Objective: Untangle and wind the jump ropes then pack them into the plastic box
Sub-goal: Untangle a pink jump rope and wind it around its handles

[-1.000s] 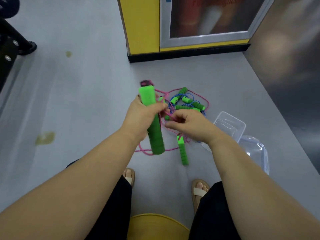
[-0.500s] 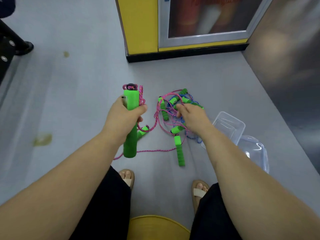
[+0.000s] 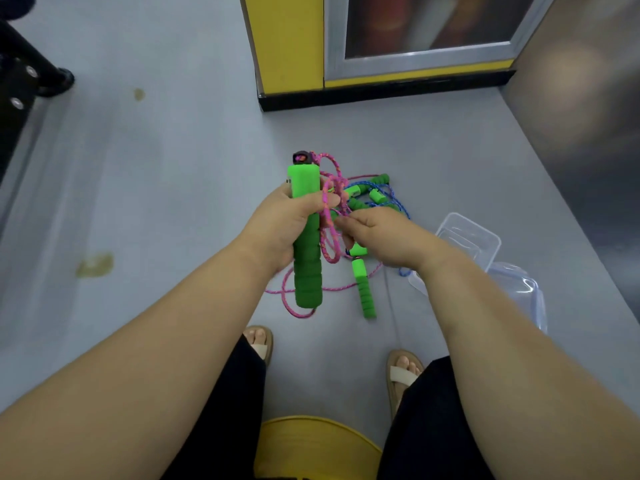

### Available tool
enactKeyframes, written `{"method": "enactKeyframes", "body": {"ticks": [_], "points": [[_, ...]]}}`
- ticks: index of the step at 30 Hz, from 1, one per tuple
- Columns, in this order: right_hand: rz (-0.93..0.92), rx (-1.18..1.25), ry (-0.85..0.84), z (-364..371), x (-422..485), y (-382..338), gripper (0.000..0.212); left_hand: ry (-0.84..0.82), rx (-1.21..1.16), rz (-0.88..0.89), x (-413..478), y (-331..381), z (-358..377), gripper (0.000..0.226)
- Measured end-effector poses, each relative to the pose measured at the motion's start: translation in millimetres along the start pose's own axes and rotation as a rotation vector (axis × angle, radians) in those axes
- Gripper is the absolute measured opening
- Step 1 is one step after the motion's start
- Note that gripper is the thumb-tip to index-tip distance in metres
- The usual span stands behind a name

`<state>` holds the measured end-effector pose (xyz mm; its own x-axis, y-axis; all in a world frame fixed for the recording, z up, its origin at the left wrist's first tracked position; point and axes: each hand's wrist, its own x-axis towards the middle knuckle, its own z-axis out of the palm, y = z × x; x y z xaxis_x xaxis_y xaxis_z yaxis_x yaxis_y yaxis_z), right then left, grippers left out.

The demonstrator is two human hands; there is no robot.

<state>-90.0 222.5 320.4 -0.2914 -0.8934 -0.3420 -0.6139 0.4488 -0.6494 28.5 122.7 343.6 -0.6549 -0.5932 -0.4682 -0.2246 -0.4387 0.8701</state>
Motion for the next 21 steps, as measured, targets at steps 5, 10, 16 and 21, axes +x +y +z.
{"method": "enactKeyframes", "body": {"ticks": [5,10,16,21], "points": [[-0.001,0.185,-0.04,6.2,0.6,4.6,0.032,0.084,0.071,0.146,-2.5,4.3,3.2,0.014],[0.208,0.016,-0.087,19.2,16.3,56.3,0.034,0.151,-0.097,0.209,-6.1,31.6,-17.3,0.017],[0.186,0.051,0.235,17.4,30.3,47.2,0.034,0.327,0.141,0.237,0.3,30.6,-57.5,0.017],[-0.122,0.105,0.314,6.5,14.5,-9.5,0.032,0.161,0.045,0.17,4.3,7.5,-42.0,0.021]]}}
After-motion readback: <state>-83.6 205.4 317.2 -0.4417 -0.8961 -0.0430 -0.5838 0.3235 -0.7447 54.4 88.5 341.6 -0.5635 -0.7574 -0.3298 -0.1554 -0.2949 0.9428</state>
